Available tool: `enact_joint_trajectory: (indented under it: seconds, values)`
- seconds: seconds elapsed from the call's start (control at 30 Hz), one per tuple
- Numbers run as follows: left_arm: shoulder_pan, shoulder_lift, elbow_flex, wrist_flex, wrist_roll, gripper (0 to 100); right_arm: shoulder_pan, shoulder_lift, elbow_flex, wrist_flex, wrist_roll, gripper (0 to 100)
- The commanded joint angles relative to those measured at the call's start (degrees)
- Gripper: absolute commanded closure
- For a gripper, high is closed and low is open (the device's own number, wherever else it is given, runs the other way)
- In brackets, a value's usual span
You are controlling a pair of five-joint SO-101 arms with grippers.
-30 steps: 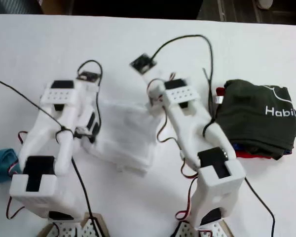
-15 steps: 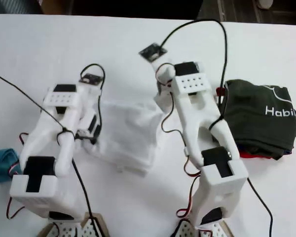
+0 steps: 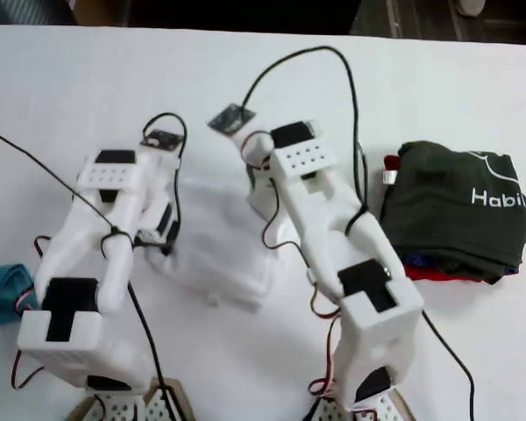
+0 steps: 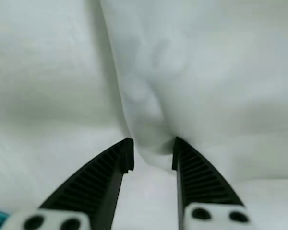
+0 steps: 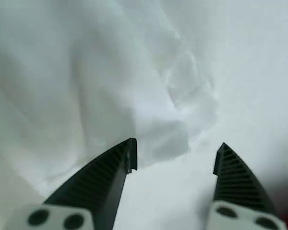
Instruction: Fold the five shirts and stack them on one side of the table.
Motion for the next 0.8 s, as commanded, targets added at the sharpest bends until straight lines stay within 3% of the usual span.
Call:
enact_joint_trajectory:
  seconds: [0.0,0.2,0.53,0.77]
  values:
    - [0.3,-3.2,-0.2,-0.4,-0.1,84,-0.7,1.9,0.2,-0.5,0.4,73.3]
    - [0.3,-3.2,-0.4,-0.4,-0.1,84,-0.6,2.9,-0.2,-0.5,-2.6,74.4]
    - [0.3,-3.2,-0.4,-0.5,-0.1,84,-0.7,2.1,-0.1,-0.4,-3.1,97.5]
    - [0.3,-3.2,-0.4,-0.5,-0.1,84,0.5,-0.4,-2.5,0.2,-2.7,97.8]
